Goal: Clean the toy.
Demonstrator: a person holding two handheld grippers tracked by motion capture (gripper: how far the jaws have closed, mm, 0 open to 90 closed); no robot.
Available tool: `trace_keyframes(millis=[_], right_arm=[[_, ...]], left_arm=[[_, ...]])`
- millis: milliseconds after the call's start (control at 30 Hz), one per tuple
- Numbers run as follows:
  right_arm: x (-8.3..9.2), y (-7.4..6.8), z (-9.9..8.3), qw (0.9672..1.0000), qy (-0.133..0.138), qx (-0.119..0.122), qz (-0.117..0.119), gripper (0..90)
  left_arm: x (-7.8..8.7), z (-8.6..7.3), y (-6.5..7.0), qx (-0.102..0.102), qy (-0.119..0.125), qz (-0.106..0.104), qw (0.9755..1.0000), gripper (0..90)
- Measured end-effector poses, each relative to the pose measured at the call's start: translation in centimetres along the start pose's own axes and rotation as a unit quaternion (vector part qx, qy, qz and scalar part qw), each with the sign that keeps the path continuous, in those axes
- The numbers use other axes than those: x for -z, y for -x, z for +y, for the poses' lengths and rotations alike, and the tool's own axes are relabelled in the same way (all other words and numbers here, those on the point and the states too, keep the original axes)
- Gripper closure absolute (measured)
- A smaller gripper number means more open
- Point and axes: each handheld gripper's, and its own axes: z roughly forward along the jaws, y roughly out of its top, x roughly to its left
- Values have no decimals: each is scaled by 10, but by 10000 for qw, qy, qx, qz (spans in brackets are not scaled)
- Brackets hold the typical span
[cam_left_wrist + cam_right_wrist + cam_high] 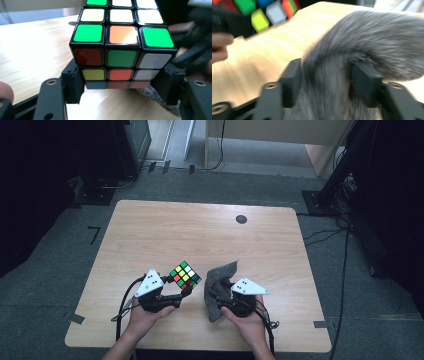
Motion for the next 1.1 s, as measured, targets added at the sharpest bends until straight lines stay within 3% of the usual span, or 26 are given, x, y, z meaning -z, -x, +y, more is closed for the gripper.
trace_keyframes(millis=[167,300,367,433,633,700,800,933,1000,1100], right_arm=[[15,-11,18,9990,436,-89,21,333],[17,-30,29,9978,552,-186,324,273],[15,-42,34,9984,471,-121,299,257],[10,-51,37,9995,264,-83,132,223],[-5,-65,32,9994,-298,-19,-199,179],[-8,-67,31,9989,-348,4,-307,186],[-9,-70,29,9983,-404,91,-401,281],[-4,-67,30,9985,-383,-23,-399,344],[-3,-62,31,9986,-389,-256,-230,345],[-2,-58,31,9975,-422,-568,-54,346]], left_arm=[[-7,-4,7,-549,-289,216,9978,345],[-14,-9,19,-1049,-504,348,9926,345],[-19,-12,26,-1234,-568,435,9898,345],[-23,-14,33,-1423,-637,492,9865,345],[-27,-18,47,-1936,-601,711,9767,345],[-27,-19,50,-2053,-518,688,9749,345],[-25,-20,55,-2253,-354,671,9713,344],[-23,-22,54,-2376,-237,727,9684,341],[-22,-22,54,-2436,-181,710,9671,339],[-21,-21,54,-2429,-110,663,9677,330]])
